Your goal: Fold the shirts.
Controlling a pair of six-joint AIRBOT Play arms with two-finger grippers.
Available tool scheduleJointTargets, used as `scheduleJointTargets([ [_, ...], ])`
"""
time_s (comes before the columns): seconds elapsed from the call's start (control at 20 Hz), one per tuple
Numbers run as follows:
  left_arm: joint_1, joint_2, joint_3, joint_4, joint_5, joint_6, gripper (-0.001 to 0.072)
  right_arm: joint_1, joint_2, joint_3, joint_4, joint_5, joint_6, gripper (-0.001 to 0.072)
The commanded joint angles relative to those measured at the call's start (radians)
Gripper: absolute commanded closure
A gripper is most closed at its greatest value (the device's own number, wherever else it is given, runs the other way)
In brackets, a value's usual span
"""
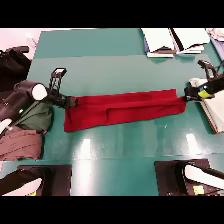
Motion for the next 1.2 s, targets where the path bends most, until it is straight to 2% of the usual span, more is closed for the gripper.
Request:
scheduleJointTargets([
  [0.0, 0.044, -0.083, 0.035, 0.010, 0.075, -0.001, 0.0683, 0.009, -0.140, 0.114, 0.092, -0.011, 0.011, 0.0690],
  [0.05, 0.044, -0.083, 0.040, 0.011, 0.080, 0.000, 0.0680, 0.002, -0.171, 0.137, 0.135, -0.010, 0.008, 0.0633],
  [0.1, 0.044, -0.083, 0.048, 0.008, 0.077, 0.000, 0.0472, -0.008, -0.196, 0.159, 0.171, -0.011, -0.003, 0.0430],
  [0.15, 0.044, -0.083, 0.061, 0.005, 0.072, -0.001, 0.0204, -0.019, -0.220, 0.180, 0.201, -0.011, -0.008, 0.0277],
  [0.2, 0.044, -0.083, 0.082, -0.009, 0.060, -0.001, 0.0154, -0.035, -0.235, 0.198, 0.223, -0.007, -0.017, 0.0203],
  [0.35, 0.044, -0.083, 0.167, -0.013, 0.002, -0.001, 0.0176, -0.097, -0.244, 0.209, 0.246, 0.024, -0.101, 0.0189],
  [0.5, 0.044, -0.083, 0.202, -0.085, -0.008, -0.001, 0.0638, -0.204, -0.244, 0.162, 0.248, 0.034, -0.132, 0.0176],
  [0.55, 0.042, -0.084, 0.202, -0.126, -0.005, 0.000, 0.0685, -0.246, -0.250, 0.131, 0.248, 0.024, -0.148, 0.0176],
  [0.65, 0.013, -0.084, 0.201, -0.151, 0.011, -0.001, 0.0685, -0.315, -0.292, 0.089, 0.269, 0.023, -0.174, 0.0176],
  [0.85, -0.100, -0.098, 0.202, -0.151, 0.074, -0.035, 0.0685, -0.350, -0.411, 0.047, 0.451, 0.045, -0.244, 0.0176],
  [1.0, -0.168, -0.139, 0.202, -0.155, 0.087, -0.066, 0.0685, -0.292, -0.473, 0.049, 0.454, 0.035, -0.254, 0.0176],
  [1.1, -0.203, -0.174, 0.202, -0.218, 0.138, -0.064, 0.0686, -0.251, -0.492, 0.051, 0.454, 0.027, -0.254, 0.0178],
  [1.15, -0.220, -0.195, 0.202, -0.258, 0.177, -0.064, 0.0685, -0.227, -0.493, 0.054, 0.454, 0.024, -0.267, 0.0216],
])
